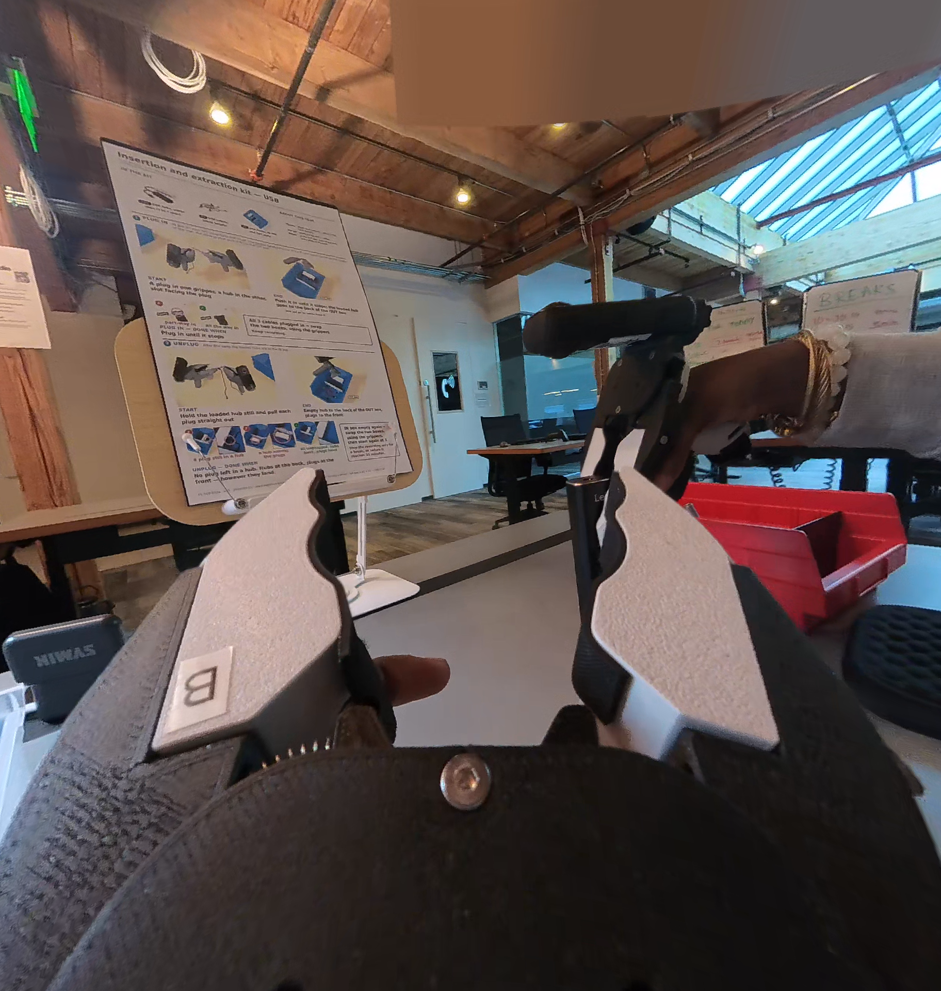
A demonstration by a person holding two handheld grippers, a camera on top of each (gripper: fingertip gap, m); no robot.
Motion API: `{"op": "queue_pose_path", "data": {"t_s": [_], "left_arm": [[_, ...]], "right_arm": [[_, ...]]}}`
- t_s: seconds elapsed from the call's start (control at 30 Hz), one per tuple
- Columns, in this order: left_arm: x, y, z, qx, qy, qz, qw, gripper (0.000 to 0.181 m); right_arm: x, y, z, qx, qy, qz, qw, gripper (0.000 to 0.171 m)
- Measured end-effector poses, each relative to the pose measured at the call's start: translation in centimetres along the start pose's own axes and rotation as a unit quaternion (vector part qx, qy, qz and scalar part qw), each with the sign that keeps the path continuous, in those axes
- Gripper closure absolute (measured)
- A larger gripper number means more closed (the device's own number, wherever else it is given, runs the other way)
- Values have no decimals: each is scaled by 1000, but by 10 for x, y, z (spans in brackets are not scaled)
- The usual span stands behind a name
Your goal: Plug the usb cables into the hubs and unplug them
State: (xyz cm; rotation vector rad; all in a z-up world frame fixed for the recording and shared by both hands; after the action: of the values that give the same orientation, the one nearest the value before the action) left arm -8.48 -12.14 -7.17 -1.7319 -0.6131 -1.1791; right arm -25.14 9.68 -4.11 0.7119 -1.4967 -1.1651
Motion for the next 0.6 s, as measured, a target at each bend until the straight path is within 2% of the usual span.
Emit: {"op": "queue_pose_path", "data": {"t_s": [0.27, 0.37, 0.47, 0.53, 0.6], "left_arm": [[-3, -1, 3, -6, -13, -12, 1000, 85], [-3, -1, 2, -10, 2, -10, 1000, 85], [-2, 0, 1, -18, 28, 6, 999, 85], [-1, 1, 0, -19, 38, 16, 999, 85], [0, 2, 0, -19, 43, 24, 999, 83]], "right_arm": [[-6, -6, 3, 8, -4, 15, 1000, 140], [-4, 3, 2, 1, 16, 71, 997, 122], [-2, 25, 3, -23, 24, 172, 985, 104], [-4, 44, 1, -43, 20, 259, 965, 87], [-9, 62, -3, -88, 11, 366, 926, 65]]}}
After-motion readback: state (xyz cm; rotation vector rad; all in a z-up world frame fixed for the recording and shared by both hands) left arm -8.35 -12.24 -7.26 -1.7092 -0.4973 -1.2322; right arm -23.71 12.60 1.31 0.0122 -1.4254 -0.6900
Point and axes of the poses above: each gripper's, where its closed fingertips meet, y back along the fingers, x out of its top, z = x × y across the jaws, the point moved 9 cm from there along y, back along the fingers, and after that the axes turned 1 degree about -y, right-handed, at the moved point
